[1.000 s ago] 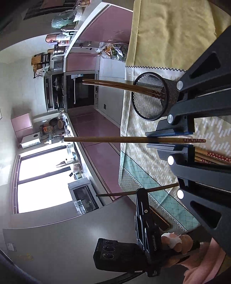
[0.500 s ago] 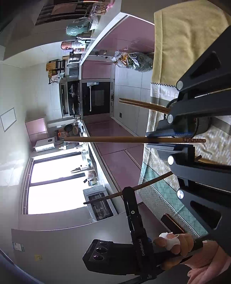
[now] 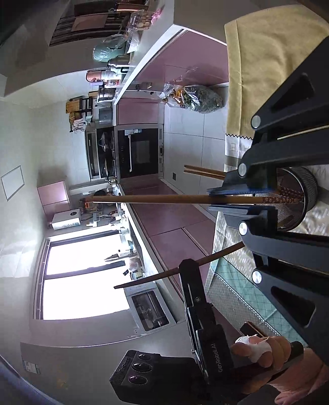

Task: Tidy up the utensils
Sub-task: 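Lower the chopstick into the mesh cup with the left tool while the right tool lowers its own, then open the left tool while the right tool opens, releasing the chopsticks in the cup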

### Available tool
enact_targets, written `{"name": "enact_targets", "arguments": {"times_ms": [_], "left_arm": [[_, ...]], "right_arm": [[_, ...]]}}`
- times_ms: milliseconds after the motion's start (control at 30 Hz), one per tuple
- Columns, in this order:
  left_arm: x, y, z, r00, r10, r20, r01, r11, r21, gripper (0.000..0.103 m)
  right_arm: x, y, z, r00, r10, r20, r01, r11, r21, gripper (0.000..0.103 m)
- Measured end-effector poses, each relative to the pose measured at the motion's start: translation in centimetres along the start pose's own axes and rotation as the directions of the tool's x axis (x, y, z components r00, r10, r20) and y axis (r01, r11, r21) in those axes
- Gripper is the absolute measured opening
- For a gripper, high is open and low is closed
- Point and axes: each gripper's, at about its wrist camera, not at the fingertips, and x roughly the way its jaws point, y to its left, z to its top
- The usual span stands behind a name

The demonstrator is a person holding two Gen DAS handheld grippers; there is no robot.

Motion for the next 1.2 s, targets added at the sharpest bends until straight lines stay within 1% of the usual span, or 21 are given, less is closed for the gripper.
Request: {"name": "enact_targets", "arguments": {"times_ms": [133, 300, 400, 467, 700, 767, 967, 1067, 1167, 1200], "left_arm": [[2.6, 0.2, -1.4, 0.997, 0.014, -0.082, -0.013, 1.000, 0.008, 0.007], [5.2, 0.3, -3.0, 0.985, 0.031, -0.169, -0.028, 0.999, 0.022, 0.007], [6.0, 0.5, -3.0, 0.984, 0.035, -0.177, -0.031, 0.999, 0.025, 0.007], [6.4, 0.8, -3.1, 0.983, 0.043, -0.180, -0.038, 0.999, 0.028, 0.007], [8.2, 1.2, -2.7, 0.976, 0.065, -0.208, -0.060, 0.998, 0.031, 0.008], [8.6, 1.3, -2.8, 0.975, 0.064, -0.214, -0.059, 0.998, 0.031, 0.008], [8.6, 1.9, -3.7, 0.973, 0.060, -0.221, -0.058, 0.998, 0.015, 0.011], [7.7, 2.4, -4.2, 0.977, 0.073, -0.202, -0.073, 0.997, 0.005, 0.015], [5.7, 2.7, -4.8, 0.983, 0.093, -0.156, -0.093, 0.996, 0.009, 0.026], [4.9, 2.8, -5.1, 0.985, 0.109, -0.137, -0.108, 0.994, 0.014, 0.031]], "right_arm": [[1.5, -0.3, -0.8, 0.998, -0.002, -0.068, 0.002, 1.000, 0.006, 0.006], [3.3, -0.4, -2.0, 0.985, -0.002, -0.171, 0.004, 1.000, 0.013, 0.006], [4.4, -0.6, -2.7, 0.975, -0.005, -0.221, 0.010, 1.000, 0.022, 0.006], [5.0, -0.8, -3.0, 0.972, -0.005, -0.236, 0.013, 0.999, 0.030, 0.006], [5.7, -1.7, -3.2, 0.970, 0.003, -0.244, 0.013, 0.998, 0.064, 0.006], [5.6, -1.7, -3.2, 0.971, 0.003, -0.240, 0.014, 0.998, 0.069, 0.008], [5.1, -1.7, -3.3, 0.974, 0.014, -0.225, 0.003, 0.997, 0.075, 0.008], [4.5, -1.3, -3.4, 0.977, 0.027, -0.211, -0.012, 0.997, 0.074, 0.010], [3.3, -0.3, -3.6, 0.981, 0.051, -0.188, -0.041, 0.998, 0.058, 0.015], [2.9, 0.1, -3.6, 0.981, 0.061, -0.182, -0.053, 0.997, 0.052, 0.017]]}}
